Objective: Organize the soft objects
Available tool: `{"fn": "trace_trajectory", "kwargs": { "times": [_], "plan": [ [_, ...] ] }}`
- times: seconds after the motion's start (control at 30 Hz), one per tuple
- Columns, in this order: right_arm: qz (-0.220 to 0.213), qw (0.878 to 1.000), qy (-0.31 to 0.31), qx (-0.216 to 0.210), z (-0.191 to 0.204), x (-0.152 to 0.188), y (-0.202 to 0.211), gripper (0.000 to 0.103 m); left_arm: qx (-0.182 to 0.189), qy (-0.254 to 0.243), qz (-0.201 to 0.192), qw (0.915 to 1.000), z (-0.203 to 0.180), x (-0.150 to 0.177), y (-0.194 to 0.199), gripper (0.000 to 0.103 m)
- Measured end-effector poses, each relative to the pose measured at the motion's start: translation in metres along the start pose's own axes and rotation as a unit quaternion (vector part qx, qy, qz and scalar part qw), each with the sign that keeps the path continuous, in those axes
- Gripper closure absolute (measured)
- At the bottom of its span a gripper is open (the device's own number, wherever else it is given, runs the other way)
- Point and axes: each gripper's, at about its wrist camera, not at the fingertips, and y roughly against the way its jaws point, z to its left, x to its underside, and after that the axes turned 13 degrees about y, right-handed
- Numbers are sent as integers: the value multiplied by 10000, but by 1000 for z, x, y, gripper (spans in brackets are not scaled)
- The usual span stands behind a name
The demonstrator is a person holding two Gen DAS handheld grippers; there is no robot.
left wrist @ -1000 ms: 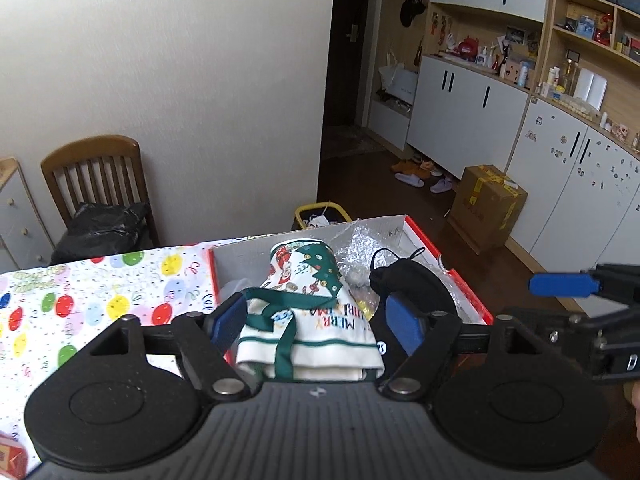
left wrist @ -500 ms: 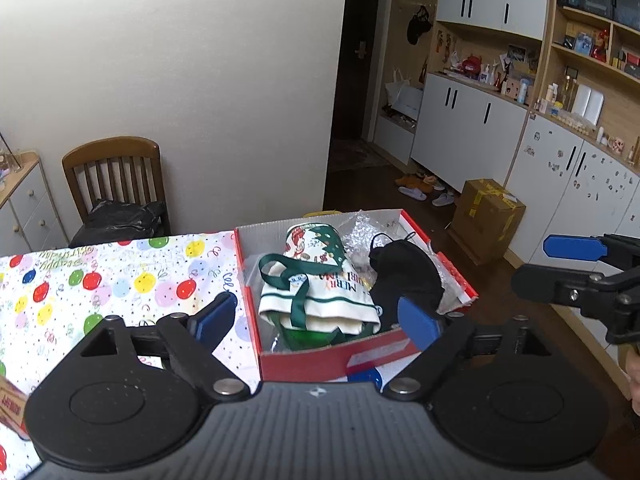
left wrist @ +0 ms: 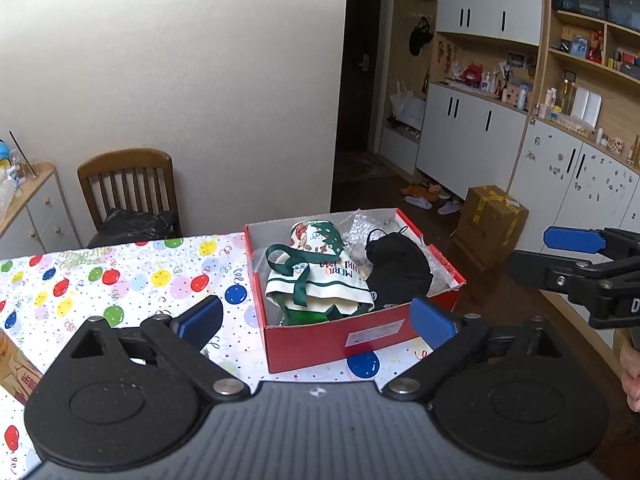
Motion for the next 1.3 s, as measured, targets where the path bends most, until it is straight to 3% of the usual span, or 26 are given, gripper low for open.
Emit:
{"fn": "trace_trajectory", "kwargs": {
  "times": [0.6, 1.3],
  "plan": [
    [28, 9998, -110, 167, 21, 22, 23, 0, 52, 138, -238, 9996, -5, 19, 32, 2],
    [98, 9996, -187, 196, 19, 24, 26, 0, 144, 105, -210, 9996, -9, 19, 32, 2]
  ]
}}
